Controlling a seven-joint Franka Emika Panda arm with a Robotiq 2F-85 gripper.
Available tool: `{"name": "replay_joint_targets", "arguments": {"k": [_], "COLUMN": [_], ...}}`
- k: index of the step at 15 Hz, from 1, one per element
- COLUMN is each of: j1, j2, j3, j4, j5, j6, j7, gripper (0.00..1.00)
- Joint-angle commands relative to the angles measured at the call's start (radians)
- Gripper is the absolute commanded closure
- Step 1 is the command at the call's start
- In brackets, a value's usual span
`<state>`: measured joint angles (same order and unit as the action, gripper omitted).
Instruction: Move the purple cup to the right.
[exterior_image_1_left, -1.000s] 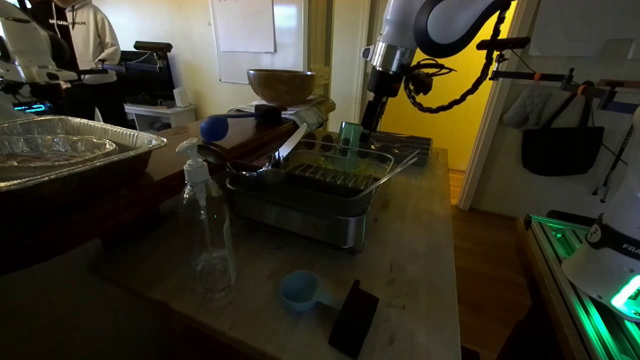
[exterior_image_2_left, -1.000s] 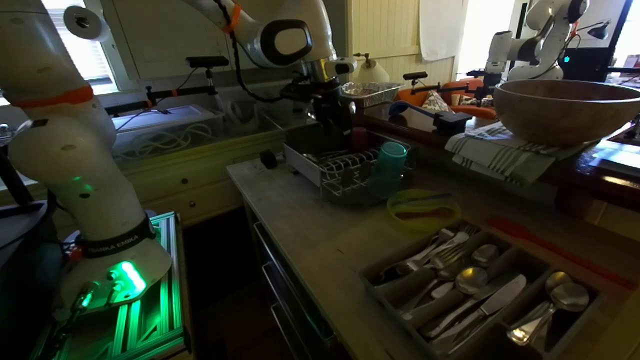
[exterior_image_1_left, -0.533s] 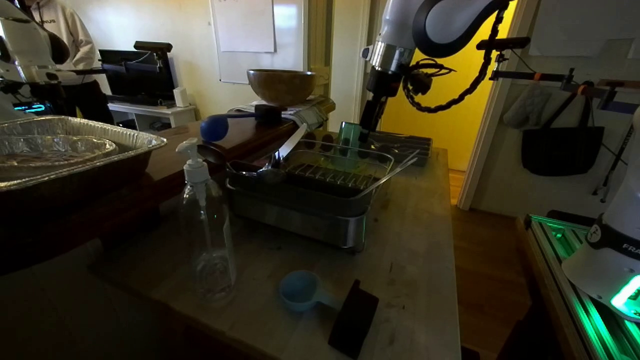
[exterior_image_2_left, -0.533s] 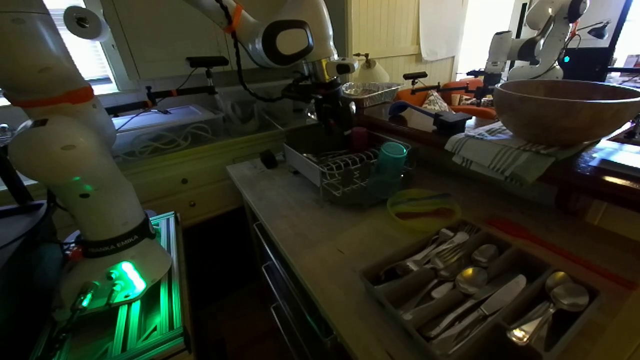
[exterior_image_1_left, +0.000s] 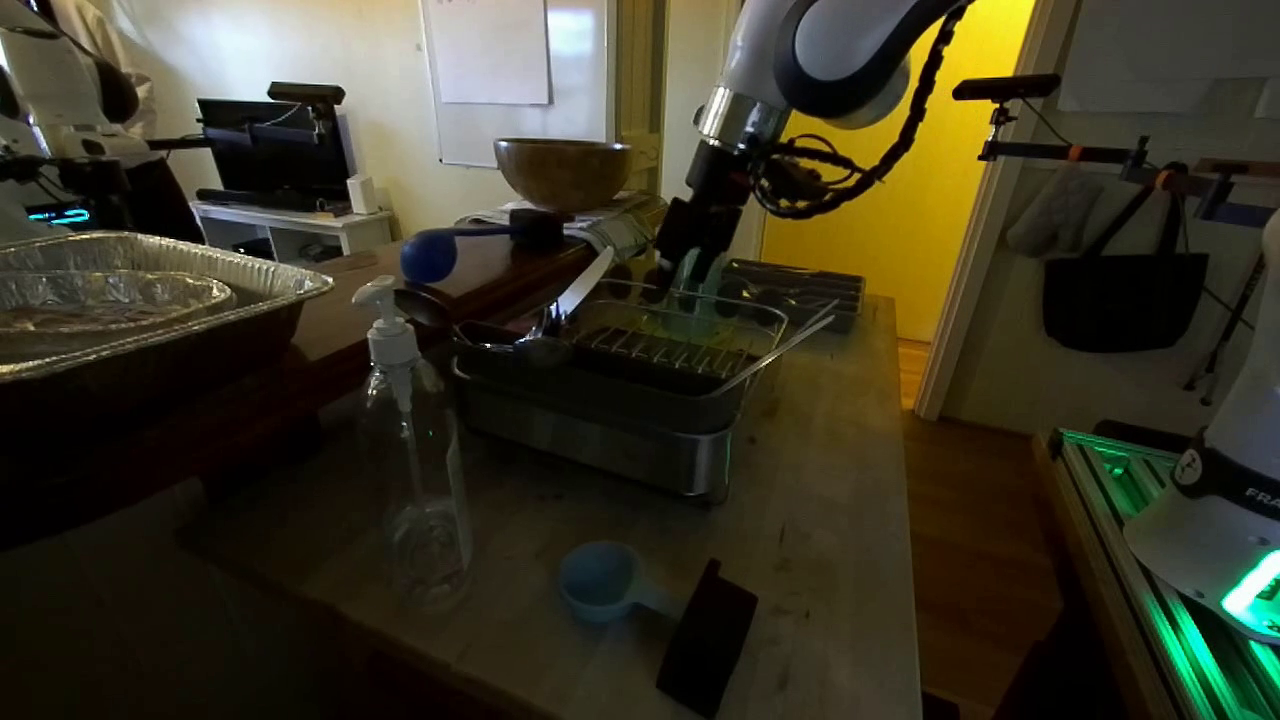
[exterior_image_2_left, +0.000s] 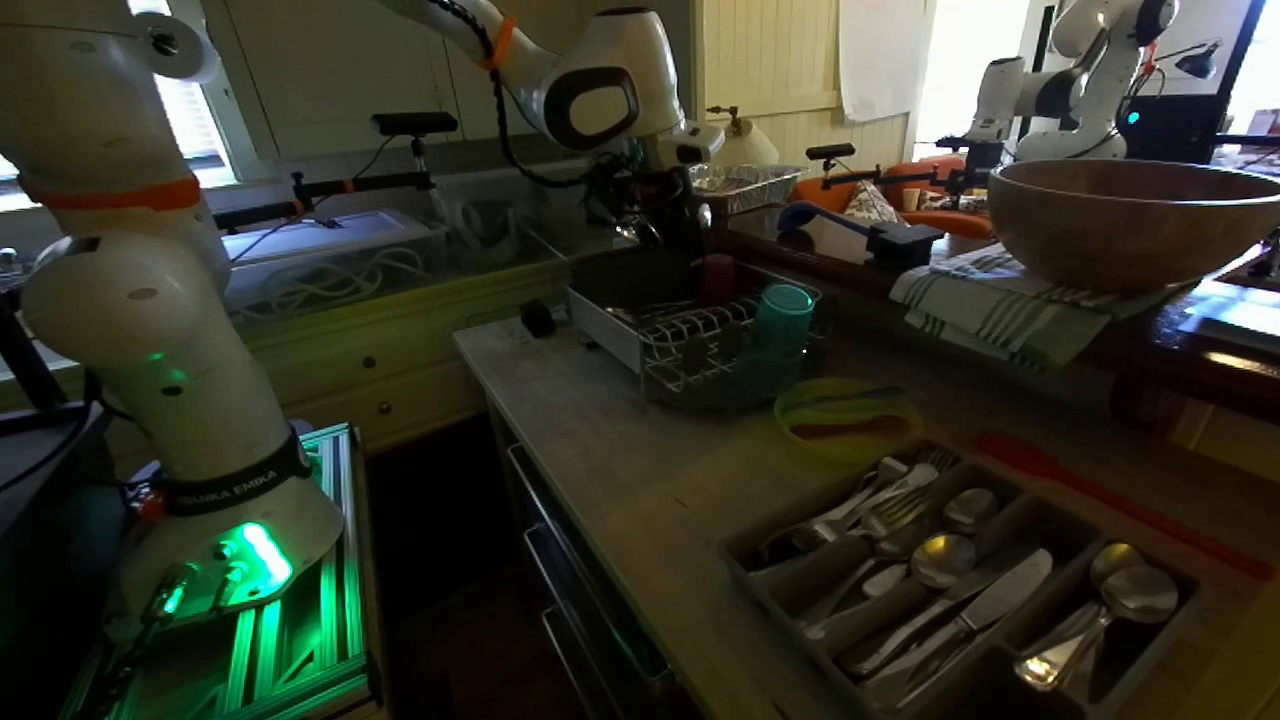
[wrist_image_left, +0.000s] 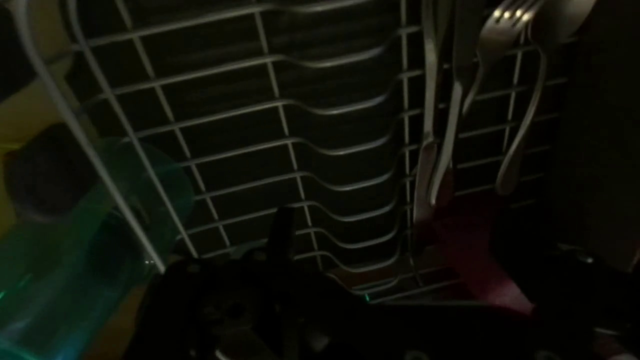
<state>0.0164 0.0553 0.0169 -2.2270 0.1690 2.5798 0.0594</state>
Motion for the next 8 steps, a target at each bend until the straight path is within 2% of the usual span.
{"name": "replay_joint_targets", "arguments": {"k": [1,8], "j1": [0.018,0.053], "j2": [0.123,0.275], "j3": [0.016,0.020], "j4": [0.100,0.274], "j5": [0.024,0.021], "j6": [0.086,0.135], "j7": [0.114,0.262], "gripper": [0.00,0.00]}}
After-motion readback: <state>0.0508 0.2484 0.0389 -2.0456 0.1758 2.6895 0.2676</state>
